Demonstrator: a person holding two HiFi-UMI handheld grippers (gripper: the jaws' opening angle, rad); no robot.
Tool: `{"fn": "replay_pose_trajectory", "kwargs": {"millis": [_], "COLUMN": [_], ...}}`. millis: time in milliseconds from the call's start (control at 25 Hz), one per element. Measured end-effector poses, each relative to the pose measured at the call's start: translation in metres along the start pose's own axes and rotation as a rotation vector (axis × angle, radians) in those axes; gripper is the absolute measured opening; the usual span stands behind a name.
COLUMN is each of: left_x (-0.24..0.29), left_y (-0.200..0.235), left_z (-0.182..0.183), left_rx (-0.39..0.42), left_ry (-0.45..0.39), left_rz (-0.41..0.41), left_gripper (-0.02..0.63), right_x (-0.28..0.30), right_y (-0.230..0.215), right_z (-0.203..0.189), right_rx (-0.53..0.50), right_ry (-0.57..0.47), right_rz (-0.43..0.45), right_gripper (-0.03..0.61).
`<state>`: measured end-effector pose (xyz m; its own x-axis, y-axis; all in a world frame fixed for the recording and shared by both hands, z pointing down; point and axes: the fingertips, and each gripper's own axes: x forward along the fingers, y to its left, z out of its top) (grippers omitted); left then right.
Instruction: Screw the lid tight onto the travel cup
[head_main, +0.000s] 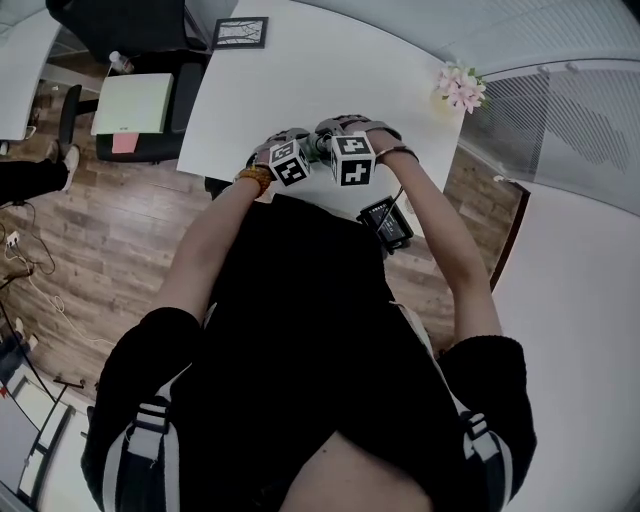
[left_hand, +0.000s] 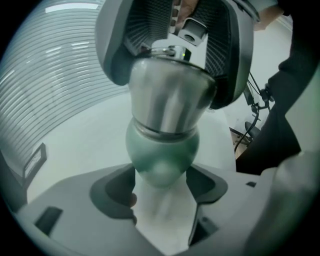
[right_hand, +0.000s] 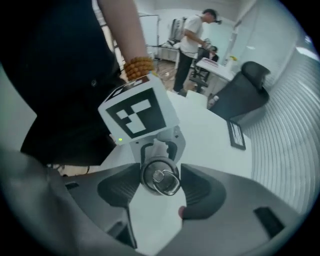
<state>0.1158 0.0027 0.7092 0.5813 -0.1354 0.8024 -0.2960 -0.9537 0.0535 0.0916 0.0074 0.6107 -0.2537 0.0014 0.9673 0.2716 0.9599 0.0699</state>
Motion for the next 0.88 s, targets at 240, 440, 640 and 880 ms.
{"fn": "replay_pose_trajectory", "kwargs": {"millis": [240, 440, 640, 880], "left_x": [0.000, 0.000, 0.002, 0.004], "left_y": [-0.002, 0.000, -0.001, 0.000], "left_z": [0.001, -0.001, -0.002, -0.001], "left_rx": [-0.013, -0.007, -0.008, -0.007], "left_ry": [0.006, 0.002, 0.001, 0.007], "left_rz": [-0.008, -0.005, -0.003, -0.002], "left_gripper": [0.325, 0.325, 0.325, 0.325], "right_x": [-0.005, -0.028, -0.012, -0.006], "right_y": [0.001, -0.014, -0.012, -0.013], "right_z": [0.000, 0.000, -0.004, -0.002], "right_rx": [-0.065, 0.557, 0.672, 0.504], "right_ry": [-0.057, -0.303, -0.267, -0.211], "right_rz": [-0.090, -0.206, -0.265, -0.208], "right_gripper": [0.285, 0.324, 0.289, 0.262]}}
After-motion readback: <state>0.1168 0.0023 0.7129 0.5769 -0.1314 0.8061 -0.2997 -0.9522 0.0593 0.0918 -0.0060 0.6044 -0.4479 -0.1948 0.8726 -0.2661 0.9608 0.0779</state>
